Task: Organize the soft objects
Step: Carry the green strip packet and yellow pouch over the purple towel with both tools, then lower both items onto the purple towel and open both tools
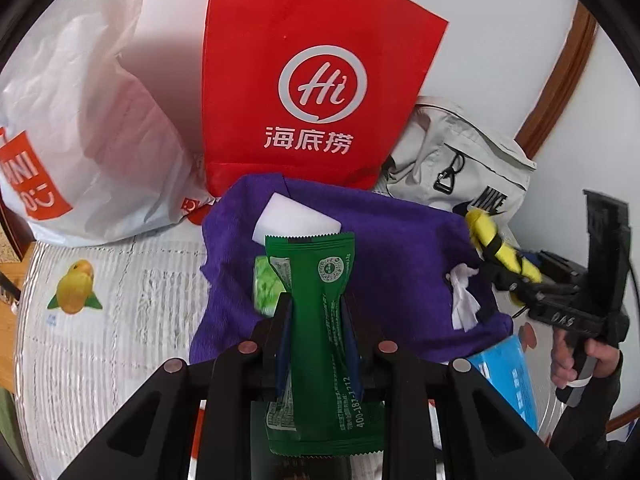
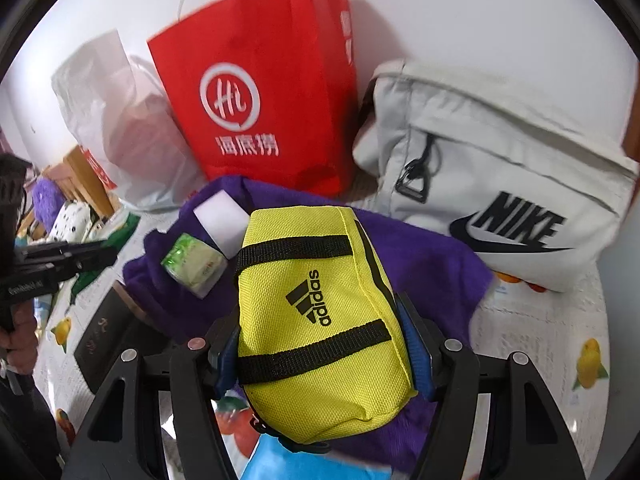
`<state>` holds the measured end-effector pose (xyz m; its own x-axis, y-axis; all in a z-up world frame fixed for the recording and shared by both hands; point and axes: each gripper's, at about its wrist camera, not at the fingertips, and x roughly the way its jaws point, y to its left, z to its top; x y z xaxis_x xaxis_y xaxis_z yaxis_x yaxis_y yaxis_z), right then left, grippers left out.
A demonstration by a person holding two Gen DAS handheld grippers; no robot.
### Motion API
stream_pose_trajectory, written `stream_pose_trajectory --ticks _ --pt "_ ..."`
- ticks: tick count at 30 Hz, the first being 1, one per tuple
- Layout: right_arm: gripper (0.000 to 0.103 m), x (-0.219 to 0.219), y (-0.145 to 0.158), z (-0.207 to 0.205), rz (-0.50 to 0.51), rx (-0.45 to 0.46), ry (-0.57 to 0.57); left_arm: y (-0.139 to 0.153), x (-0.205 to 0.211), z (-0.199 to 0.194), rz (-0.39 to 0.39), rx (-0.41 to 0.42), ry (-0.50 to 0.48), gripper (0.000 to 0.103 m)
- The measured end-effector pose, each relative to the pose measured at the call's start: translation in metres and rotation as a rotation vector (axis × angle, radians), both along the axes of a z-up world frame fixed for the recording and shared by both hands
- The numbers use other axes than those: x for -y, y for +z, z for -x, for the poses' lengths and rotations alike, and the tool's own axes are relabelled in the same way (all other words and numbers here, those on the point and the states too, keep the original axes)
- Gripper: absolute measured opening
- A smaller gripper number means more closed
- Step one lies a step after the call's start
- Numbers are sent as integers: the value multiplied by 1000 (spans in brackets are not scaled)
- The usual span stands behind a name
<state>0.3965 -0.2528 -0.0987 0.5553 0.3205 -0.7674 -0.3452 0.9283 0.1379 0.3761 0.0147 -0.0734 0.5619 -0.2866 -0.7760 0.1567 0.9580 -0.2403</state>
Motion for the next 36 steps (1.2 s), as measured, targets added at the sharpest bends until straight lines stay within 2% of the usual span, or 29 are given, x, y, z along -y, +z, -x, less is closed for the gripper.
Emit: stream_pose_trajectory --ticks 6,10,12,18,23,26,28,30,36 --pt "67 -4 -26 -22 57 -71 23 -16 4 -26 -13 -39 1 23" --pt "68 -5 -41 -32 90 -114 35 -29 8 -45 16 -76 0 23" --pt "68 -6 -48 -36 106 -145 33 -34 12 -54 -7 -81 3 23" --pt "72 -7 -53 -37 129 -145 44 -51 24 -71 -35 -110 -2 25" --pt "75 -8 -54 -35 149 -129 60 -58 26 -78 -26 -121 8 27" --pt "78 -10 -53 -35 163 -109 64 -60 27 -80 -21 -128 9 31" --pt "81 -10 -53 -33 167 -99 59 -62 30 -83 -28 -139 9 47" --pt "83 -9 -51 -32 162 -93 57 -61 30 -81 -33 -132 19 54" --pt "83 -8 -36 -24 138 -66 34 -45 26 -64 -53 -100 15 54"
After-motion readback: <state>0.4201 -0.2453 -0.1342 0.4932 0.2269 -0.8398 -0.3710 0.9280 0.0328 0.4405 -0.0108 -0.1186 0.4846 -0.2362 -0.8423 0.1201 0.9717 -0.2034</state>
